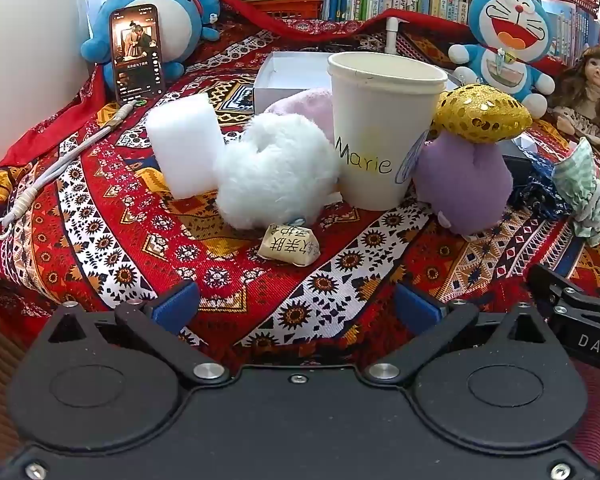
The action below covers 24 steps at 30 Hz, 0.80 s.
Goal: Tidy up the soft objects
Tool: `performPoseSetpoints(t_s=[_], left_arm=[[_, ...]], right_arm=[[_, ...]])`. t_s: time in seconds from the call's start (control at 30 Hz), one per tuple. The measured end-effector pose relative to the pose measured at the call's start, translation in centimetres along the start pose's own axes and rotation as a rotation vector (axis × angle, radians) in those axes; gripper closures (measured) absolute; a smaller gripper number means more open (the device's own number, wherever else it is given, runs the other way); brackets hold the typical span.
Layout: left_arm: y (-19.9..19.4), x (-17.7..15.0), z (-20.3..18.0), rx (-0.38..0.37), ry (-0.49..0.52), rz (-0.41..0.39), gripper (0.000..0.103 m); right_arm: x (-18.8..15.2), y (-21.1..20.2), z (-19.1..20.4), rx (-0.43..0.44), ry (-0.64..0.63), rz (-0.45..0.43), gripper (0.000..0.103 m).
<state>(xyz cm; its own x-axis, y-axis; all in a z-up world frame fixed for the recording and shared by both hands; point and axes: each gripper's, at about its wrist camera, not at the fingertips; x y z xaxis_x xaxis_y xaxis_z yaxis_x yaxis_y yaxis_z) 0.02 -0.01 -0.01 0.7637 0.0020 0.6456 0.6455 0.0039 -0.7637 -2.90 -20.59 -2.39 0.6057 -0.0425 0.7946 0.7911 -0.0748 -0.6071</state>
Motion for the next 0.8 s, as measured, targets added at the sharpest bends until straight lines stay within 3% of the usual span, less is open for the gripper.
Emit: performPoseSetpoints(t_s=[0.8], left_arm=[[-0.02,-0.02,0.0,-0.001,-0.001,-0.007,0.0]], right_arm=[[0.06,0.05,0.01,-0.001,-0.002,0.002,0.0]])
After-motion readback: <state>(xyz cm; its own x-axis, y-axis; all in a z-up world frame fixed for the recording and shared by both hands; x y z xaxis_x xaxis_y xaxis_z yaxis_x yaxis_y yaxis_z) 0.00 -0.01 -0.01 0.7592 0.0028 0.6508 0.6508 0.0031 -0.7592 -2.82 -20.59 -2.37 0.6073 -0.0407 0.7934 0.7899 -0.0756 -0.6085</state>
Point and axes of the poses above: each gripper's, at about its wrist camera, not at the fingertips, and y roughly the way its jaws point, z to its left, x to its top, and after that the axes turned 6 degrees about z, right-handed
